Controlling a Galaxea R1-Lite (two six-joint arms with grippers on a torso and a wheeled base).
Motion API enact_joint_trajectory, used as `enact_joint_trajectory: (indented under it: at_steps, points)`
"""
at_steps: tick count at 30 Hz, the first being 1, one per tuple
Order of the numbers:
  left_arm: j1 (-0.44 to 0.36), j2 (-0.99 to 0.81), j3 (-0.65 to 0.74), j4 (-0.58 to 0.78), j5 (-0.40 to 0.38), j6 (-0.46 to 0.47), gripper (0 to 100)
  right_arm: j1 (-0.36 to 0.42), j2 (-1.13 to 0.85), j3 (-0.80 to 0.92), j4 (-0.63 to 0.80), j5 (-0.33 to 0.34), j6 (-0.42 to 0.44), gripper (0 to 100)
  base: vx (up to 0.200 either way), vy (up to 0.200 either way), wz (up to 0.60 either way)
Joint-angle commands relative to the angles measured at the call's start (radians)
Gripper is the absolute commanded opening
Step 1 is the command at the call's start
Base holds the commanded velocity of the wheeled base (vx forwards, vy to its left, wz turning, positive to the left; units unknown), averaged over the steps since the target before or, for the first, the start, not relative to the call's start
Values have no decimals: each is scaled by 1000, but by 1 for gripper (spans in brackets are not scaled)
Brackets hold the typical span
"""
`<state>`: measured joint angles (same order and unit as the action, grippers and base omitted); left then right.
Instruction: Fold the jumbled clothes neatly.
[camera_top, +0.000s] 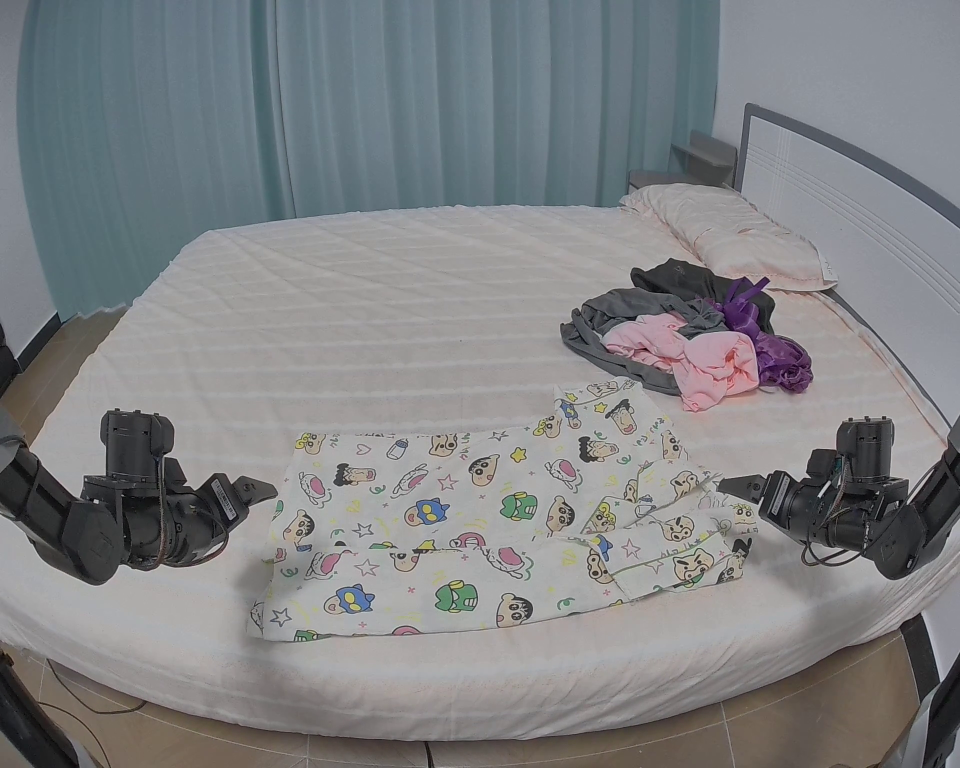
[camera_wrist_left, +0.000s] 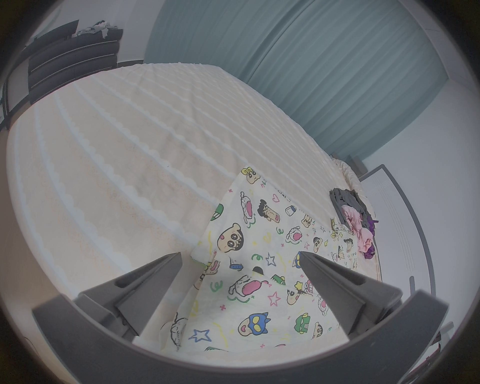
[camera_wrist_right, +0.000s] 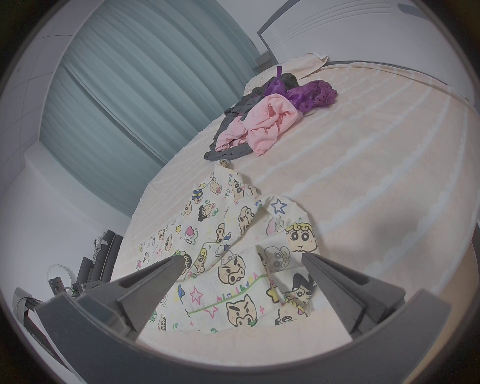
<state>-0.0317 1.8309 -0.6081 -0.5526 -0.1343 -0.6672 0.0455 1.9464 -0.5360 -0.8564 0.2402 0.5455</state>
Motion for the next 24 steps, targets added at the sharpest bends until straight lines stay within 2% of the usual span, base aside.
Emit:
enact_joint_trajectory:
  at_steps: [1,10,24]
  points:
    - [-2,-21,5,0,-1,-3,100,8,-40,16,0,1,1,100,200,0,0]
    - [-2,-25,8,-1,1,-3,100,7,-35,24,0,1,1,100,200,0,0]
    - [-5,-18,16,-1,2,-8,100,8,-26,16,0,1,1,100,0,0,0]
